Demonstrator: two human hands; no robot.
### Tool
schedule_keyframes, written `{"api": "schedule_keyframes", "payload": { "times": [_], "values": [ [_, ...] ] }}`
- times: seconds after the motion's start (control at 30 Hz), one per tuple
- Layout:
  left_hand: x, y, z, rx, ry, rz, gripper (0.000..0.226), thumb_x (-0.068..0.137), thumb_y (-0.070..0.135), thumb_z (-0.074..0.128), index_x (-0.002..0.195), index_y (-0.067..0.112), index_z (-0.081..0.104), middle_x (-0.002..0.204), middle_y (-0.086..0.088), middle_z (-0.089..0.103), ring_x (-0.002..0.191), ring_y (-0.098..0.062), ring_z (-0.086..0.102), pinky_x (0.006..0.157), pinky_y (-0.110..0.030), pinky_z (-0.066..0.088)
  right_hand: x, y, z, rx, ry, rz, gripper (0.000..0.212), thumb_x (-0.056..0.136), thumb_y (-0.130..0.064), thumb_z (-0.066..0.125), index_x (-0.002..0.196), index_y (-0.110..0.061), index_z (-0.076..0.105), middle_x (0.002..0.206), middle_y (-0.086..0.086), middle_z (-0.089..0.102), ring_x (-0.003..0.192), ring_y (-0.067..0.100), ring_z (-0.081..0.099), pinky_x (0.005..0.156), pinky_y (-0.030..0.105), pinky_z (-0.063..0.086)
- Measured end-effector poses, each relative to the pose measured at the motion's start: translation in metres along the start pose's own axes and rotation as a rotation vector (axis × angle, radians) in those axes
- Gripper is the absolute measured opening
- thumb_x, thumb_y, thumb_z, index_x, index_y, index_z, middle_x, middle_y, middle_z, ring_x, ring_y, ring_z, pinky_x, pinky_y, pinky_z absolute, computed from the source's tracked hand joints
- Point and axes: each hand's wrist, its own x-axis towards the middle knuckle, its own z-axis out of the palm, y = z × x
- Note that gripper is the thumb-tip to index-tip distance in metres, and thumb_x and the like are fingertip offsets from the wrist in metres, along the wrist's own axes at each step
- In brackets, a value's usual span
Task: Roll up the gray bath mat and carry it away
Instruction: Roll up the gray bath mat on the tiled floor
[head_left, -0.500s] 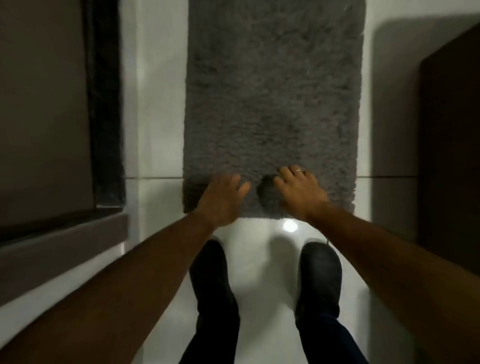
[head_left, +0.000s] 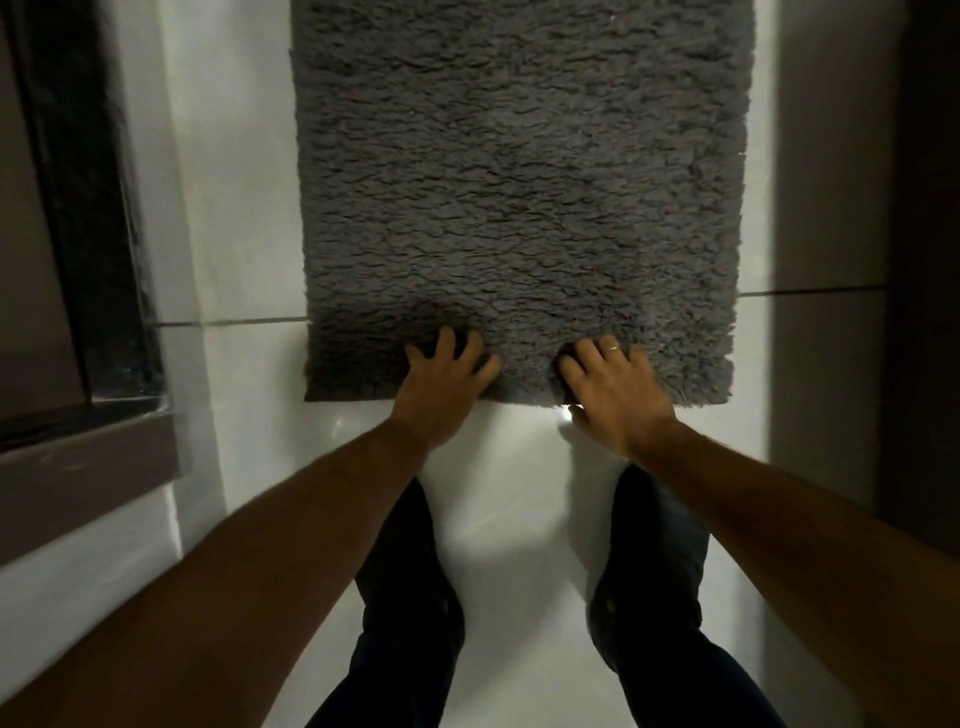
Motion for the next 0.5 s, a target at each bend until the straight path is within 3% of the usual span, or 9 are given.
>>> {"api": "schedule_keyframes", "payload": {
  "times": [0.13,0.3,0.4,0.5],
  "values": [
    [0.019,-0.02,-0.025,-0.311,0.05,-0.086,0.037,0.088,0.01,0.051,0.125,0.012,0.05,0.132,-0.016,0.052,0.117,-0.039,0.046,0.079,-0.05,0.053,-0.004,0.002,-0.01,0.028,0.039,-0.051,0.037,0.091,-0.028,0.054,0.125,-0.014,0.058,0.125,0.014,0.054,0.114,0.037,0.05,0.088,0.049,0.042],
    [0.035,-0.042,-0.043,-0.637,0.07,-0.212,0.029,0.088,0.006,0.049,0.114,0.006,0.061,0.119,-0.018,0.064,0.109,-0.037,0.058,0.089,-0.046,0.05,0.004,0.013,-0.02,0.072,0.115,0.062,0.031,0.094,-0.019,0.051,0.124,-0.015,0.051,0.119,0.014,0.056,0.108,0.035,0.052,0.087,0.05,0.043],
    [0.034,-0.045,-0.039,-0.663,0.1,-0.273,0.031,0.088,0.009,0.052,0.117,0.005,0.061,0.119,-0.018,0.065,0.111,-0.037,0.057,0.092,-0.048,0.051,0.016,0.016,-0.022,0.145,0.144,0.058,0.031,0.09,-0.009,0.055,0.122,-0.012,0.051,0.115,0.016,0.056,0.1,0.036,0.057,0.076,0.048,0.049],
    [0.035,-0.05,-0.03,-0.525,0.124,-0.29,0.032,0.088,0.021,0.055,0.117,0.008,0.059,0.119,-0.016,0.065,0.114,-0.035,0.054,0.1,-0.052,0.042,0.024,0.018,-0.017,0.186,0.197,0.026,0.033,0.087,-0.002,0.058,0.119,-0.008,0.056,0.113,0.018,0.058,0.098,0.038,0.056,0.072,0.047,0.05]
  ]
}}
